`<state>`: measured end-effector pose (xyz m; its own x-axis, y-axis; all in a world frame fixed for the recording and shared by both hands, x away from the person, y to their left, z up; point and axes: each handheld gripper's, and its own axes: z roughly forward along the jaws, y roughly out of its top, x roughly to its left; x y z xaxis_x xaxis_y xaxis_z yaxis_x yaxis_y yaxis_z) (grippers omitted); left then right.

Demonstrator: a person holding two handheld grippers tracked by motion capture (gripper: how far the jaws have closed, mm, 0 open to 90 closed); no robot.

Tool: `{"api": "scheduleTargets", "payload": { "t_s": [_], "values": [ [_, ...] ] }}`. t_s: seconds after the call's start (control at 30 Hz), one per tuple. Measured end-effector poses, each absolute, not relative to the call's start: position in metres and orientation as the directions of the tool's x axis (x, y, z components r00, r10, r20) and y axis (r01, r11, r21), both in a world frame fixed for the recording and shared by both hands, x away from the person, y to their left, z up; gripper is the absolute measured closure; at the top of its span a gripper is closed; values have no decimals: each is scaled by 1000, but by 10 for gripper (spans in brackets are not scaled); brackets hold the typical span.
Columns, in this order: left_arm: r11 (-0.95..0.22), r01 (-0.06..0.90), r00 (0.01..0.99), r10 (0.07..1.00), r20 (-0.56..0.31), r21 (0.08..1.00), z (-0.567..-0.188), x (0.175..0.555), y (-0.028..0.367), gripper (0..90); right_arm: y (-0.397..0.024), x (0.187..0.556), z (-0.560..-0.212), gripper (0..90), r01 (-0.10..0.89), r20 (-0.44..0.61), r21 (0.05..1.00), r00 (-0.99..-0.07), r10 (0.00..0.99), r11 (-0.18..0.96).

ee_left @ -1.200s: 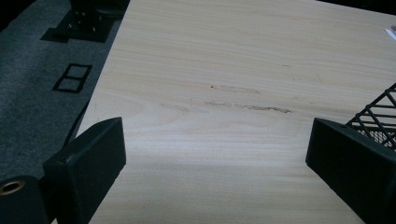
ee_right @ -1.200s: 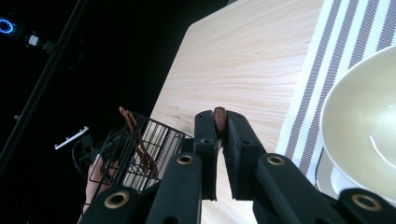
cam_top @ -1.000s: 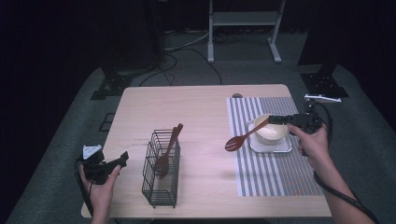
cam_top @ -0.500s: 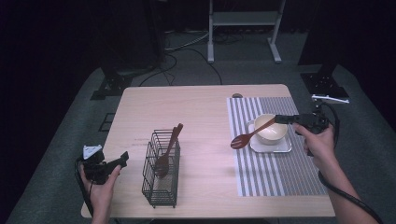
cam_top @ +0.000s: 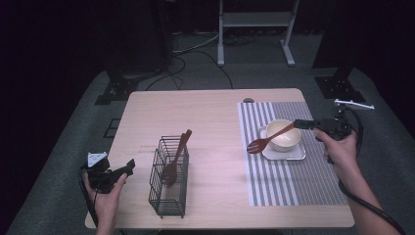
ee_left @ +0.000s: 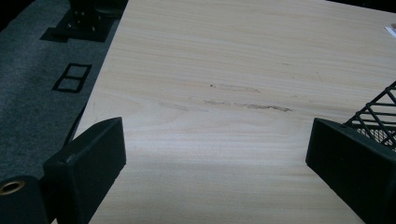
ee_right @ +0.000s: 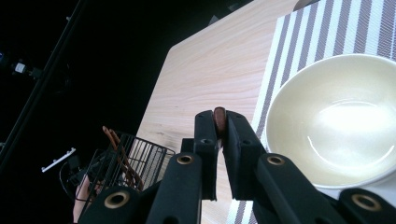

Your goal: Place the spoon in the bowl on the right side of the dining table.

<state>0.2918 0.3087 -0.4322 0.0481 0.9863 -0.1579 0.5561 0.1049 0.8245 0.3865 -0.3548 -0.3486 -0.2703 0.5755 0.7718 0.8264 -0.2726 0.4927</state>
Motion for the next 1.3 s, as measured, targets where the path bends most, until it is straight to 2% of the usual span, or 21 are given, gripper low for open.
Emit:
{"api": "scheduleTargets", "payload": {
  "t_s": [1.3],
  "values": [
    [102,557,48,987,-154,824,-433,292,309,39,-392,383,-353,831,794,762,490,-190,619,-360]
  ]
}}
